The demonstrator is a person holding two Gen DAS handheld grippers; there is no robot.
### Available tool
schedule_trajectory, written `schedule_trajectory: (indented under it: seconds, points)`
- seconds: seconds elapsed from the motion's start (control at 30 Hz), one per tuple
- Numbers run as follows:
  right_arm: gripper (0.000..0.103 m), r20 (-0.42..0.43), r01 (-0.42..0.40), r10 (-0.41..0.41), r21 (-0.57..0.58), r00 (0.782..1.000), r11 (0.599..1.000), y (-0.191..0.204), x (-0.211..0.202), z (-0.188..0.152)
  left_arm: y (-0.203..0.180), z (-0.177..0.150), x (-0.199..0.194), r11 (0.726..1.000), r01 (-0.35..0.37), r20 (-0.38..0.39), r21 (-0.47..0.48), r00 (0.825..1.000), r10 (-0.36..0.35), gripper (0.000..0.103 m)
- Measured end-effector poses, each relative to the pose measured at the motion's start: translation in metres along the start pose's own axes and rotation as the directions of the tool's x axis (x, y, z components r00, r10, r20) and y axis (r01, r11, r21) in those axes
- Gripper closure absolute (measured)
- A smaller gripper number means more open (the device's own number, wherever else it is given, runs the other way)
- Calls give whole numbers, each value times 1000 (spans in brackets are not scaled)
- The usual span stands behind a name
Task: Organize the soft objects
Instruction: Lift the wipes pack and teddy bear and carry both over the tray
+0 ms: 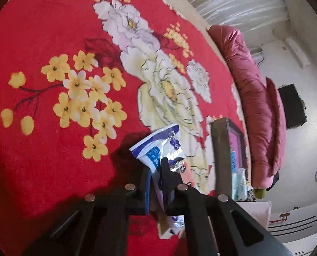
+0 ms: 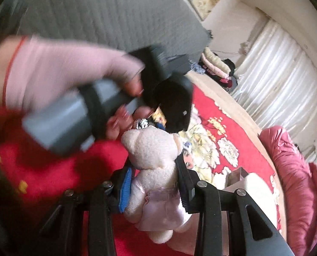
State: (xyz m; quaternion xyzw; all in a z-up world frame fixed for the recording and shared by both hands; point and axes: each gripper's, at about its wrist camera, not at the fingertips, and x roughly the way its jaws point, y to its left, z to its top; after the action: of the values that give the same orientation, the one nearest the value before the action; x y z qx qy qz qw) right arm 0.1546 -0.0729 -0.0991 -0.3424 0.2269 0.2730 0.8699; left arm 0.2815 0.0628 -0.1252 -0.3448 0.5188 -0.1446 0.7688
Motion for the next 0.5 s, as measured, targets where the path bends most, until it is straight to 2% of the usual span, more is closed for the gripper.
schedule_trajectory:
  seconds: [0.13, 0.37, 0.5]
  points:
    - [64, 46, -9, 5, 94, 999, 996, -21, -19, 6, -6, -3, -24, 1000, 15, 78, 14, 997, -16, 96]
    - [65, 67, 18, -32, 197, 997, 980, -36, -56, 11, -35, -13, -77, 993, -66, 203, 101, 978, 44, 96]
    - [64, 91, 14, -42, 287, 995, 958, -50, -77, 20, -60, -27, -107, 981, -109, 275, 160, 959, 62, 96]
